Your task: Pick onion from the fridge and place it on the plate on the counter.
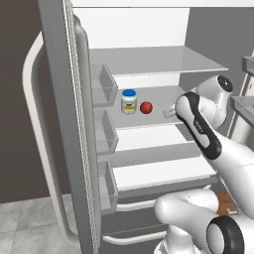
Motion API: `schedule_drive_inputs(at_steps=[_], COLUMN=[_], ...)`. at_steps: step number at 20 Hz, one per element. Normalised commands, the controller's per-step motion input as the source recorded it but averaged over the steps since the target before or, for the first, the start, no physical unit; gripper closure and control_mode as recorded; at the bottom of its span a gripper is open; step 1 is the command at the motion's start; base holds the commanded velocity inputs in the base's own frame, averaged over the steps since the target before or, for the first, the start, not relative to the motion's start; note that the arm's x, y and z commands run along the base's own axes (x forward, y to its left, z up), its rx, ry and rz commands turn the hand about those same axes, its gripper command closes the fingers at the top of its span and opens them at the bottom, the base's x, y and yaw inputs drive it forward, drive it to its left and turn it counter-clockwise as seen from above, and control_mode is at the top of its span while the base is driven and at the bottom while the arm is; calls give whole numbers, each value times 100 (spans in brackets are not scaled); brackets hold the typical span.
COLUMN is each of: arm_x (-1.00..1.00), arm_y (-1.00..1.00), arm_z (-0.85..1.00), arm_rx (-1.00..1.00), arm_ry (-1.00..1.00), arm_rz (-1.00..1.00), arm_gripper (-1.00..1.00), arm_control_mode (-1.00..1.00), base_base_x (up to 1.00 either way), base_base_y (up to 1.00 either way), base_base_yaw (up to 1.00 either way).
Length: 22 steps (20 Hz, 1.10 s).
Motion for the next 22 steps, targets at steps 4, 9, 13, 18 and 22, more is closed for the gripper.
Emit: schedule_drive_inputs(at_steps=[4, 9, 13, 18, 22], arm_x=[47, 53, 42, 28, 10], arm_y=[2, 9, 11, 1, 0], arm_z=[0, 0, -6, -30, -48], arm_rx=[1, 0, 0, 0, 3], arm_ry=[0, 0, 0, 0, -6], arm_rz=[2, 0, 0, 0, 1], arm_gripper=[-100, -100, -100, -100, -100], arm_control_mode=[-100, -100, -100, -100, -100], base_base_x=[0, 0, 0, 0, 0], base_base_y=[0, 0, 0, 0, 0], base_base_yaw=[0, 0, 0, 0, 0])
